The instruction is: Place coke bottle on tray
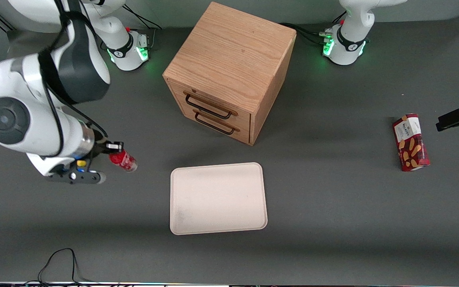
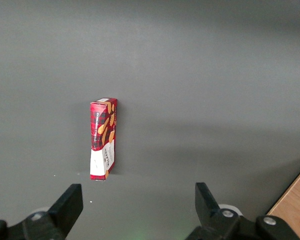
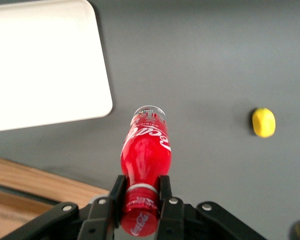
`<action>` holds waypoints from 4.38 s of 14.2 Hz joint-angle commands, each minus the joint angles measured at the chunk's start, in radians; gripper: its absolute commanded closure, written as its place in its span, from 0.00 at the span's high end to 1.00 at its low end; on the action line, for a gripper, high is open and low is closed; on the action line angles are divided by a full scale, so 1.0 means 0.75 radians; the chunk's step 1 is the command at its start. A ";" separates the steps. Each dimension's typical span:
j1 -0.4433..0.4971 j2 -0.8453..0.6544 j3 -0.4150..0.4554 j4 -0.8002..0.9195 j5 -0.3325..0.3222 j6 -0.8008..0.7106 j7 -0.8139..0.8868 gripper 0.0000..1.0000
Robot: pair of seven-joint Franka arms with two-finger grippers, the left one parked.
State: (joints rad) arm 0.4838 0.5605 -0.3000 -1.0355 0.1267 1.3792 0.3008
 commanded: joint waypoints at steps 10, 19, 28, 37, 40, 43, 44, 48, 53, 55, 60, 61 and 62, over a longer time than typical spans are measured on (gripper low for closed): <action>-0.146 0.402 0.226 0.342 0.052 0.302 -0.111 0.00; -0.130 0.531 0.269 0.340 0.052 0.527 0.014 0.00; -0.122 0.568 0.273 0.331 0.052 0.595 0.026 0.00; -0.107 0.580 0.271 0.311 0.052 0.634 0.047 0.99; -0.105 0.580 0.271 0.309 0.052 0.634 0.047 1.00; -0.105 0.580 0.271 0.309 0.052 0.634 0.047 1.00; -0.105 0.578 0.271 0.309 0.052 0.634 0.047 1.00; -0.105 0.574 0.269 0.309 0.052 0.634 0.047 1.00; -0.101 0.484 0.263 0.242 0.019 0.516 0.025 1.00; -0.121 0.372 0.257 0.154 0.023 0.336 0.008 1.00; -0.226 -0.057 0.253 -0.373 0.031 0.329 -0.135 1.00; -0.230 -0.192 0.224 -0.506 0.019 0.331 -0.149 1.00; -0.226 -0.286 0.216 -0.584 0.013 0.323 -0.168 1.00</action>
State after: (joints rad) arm 0.2996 0.5541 -0.1232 -1.2333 0.1440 1.5879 0.2110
